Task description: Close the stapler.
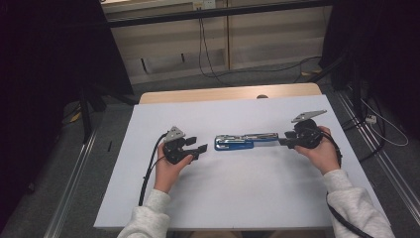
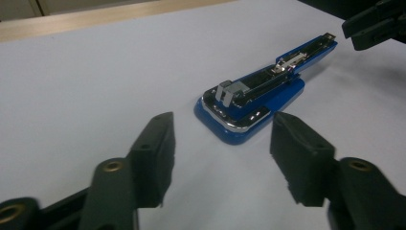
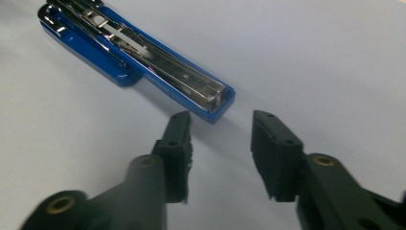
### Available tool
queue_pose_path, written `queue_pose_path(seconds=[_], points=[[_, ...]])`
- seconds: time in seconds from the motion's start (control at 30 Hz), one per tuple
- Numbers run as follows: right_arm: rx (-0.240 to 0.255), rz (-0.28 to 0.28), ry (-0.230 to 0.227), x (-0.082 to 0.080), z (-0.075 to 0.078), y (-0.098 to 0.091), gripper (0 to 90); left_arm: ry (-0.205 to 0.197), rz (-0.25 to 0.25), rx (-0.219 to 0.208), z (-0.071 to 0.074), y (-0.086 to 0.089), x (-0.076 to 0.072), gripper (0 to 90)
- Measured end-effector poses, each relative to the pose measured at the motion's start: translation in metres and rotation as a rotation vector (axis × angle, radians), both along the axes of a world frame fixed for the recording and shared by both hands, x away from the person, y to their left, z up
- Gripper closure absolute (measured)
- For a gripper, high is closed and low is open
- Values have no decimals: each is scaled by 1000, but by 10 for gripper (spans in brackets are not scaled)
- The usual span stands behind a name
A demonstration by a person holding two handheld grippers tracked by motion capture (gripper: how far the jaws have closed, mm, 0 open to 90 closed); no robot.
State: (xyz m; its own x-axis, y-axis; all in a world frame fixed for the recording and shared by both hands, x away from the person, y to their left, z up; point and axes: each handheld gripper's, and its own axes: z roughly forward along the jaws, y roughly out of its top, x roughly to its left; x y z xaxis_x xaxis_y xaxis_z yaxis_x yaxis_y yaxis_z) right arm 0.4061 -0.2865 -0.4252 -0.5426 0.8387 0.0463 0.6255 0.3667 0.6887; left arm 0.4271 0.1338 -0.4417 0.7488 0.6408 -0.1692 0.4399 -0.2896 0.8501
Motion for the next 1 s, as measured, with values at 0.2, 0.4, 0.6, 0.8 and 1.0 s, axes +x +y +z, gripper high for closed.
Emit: queue_pose_path(seconds=[0.2,0.4,0.6,0.8,1.0], points=[[-12,-23,7,-1,-4,-2,837,39,-1,18,-1,-5,10,755],[-35,-57,20,4,-14,-2,900,84,-1,61,-10,-13,19,867],[-68,-47,43,10,-24,4,900,100,-4,92,-18,-27,25,900],[-70,-35,41,12,-27,7,900,105,-16,118,-22,-36,31,900],[-60,-34,34,13,-28,9,900,114,-21,136,-28,-43,35,900]])
